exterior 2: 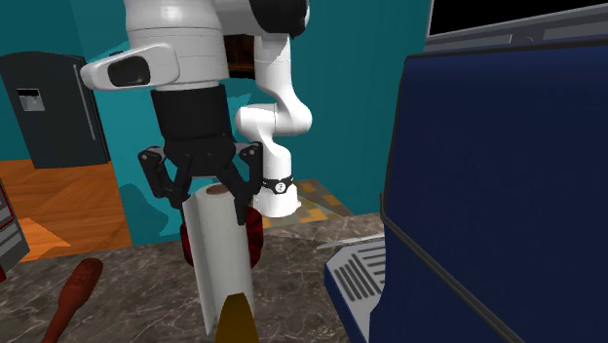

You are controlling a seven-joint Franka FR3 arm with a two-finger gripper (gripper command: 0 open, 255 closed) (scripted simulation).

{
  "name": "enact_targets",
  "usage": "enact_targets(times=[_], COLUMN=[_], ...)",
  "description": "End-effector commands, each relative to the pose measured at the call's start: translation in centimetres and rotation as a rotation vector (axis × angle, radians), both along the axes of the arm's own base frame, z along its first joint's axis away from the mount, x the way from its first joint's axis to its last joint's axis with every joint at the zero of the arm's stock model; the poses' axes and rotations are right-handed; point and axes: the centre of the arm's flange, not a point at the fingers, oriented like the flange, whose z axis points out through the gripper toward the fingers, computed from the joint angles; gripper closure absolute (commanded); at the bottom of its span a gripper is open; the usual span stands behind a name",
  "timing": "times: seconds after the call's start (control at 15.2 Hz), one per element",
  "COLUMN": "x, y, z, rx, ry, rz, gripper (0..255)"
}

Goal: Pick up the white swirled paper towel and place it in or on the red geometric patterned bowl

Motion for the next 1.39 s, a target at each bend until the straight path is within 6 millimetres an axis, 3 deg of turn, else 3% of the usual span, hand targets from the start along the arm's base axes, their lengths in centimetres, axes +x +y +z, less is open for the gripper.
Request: enact_targets(times=[0.0, 1.25, 1.32], x=[-0.1, -0.1, -1.3], y=[0.1, 0.1, 0.0], z=[1.1, 10.9, 11.3], rx=[0.0, 0.0, 0.0], ry=[0.0, 0.0, 0.0], rz=[0.0, 0.0, 0.0], gripper=[255, 255, 255])
